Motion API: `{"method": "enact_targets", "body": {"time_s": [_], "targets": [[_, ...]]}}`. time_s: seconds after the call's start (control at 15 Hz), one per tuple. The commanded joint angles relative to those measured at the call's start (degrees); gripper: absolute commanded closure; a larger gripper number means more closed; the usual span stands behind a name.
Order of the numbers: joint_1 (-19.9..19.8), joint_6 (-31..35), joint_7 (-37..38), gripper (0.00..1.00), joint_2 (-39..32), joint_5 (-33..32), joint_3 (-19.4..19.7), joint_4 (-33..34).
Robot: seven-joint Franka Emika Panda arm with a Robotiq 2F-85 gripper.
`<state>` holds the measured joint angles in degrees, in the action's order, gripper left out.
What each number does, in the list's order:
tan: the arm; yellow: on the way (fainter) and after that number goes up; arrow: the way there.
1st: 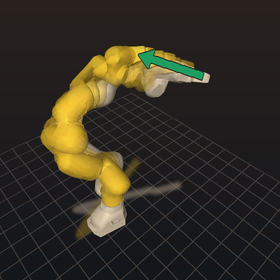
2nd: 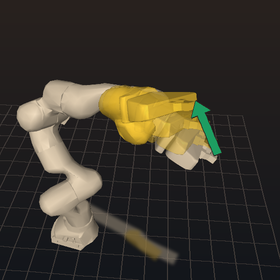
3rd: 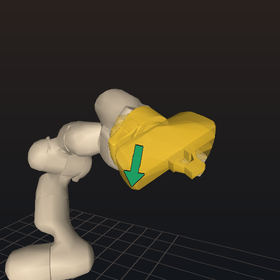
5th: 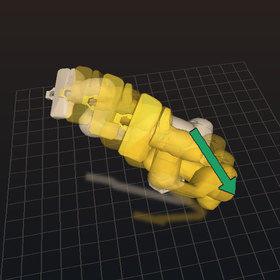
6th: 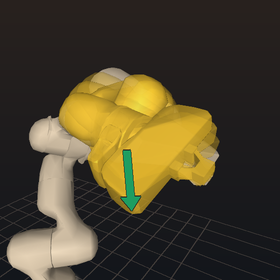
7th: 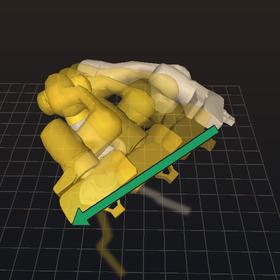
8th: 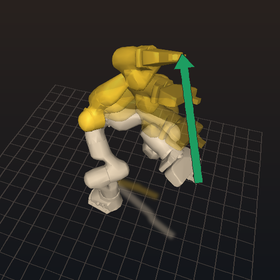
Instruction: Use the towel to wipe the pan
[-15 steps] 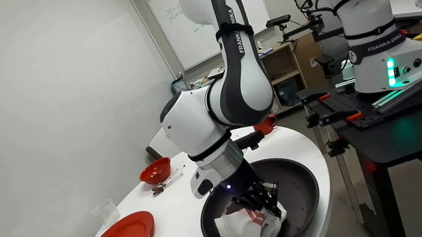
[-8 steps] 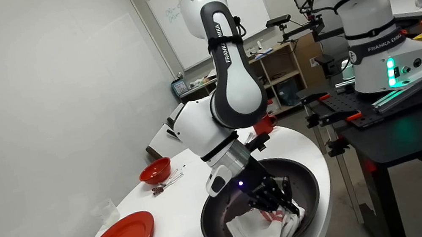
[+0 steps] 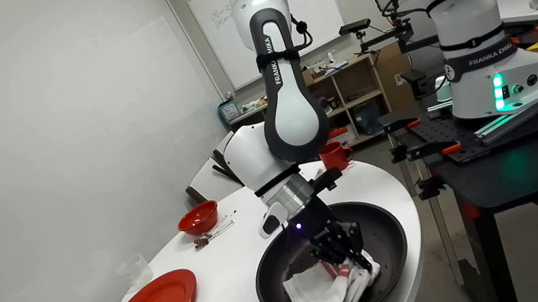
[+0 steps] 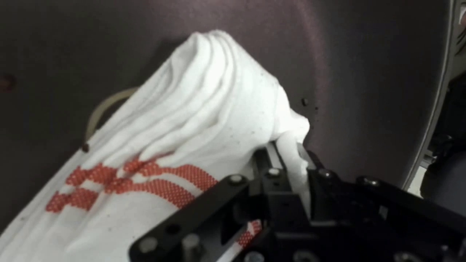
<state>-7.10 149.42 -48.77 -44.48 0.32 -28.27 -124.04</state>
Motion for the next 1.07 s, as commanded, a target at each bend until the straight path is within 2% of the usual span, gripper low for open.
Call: {"method": "enact_targets", "body": {"time_s": [0.0,0.47,0.8,1.0], "targets": [[-0.9,6.6,0.5,0.96,2.0,1.8,1.8,-3.1],[-2.5,15.1,5.4,0.96,4.6,1.2,3.7,-7.8],[-5.3,22.3,9.8,0.96,6.3,0.2,3.6,-12.2],[-5.2,24.5,12.6,0.96,6.9,-1.2,4.3,-13.6]]}}
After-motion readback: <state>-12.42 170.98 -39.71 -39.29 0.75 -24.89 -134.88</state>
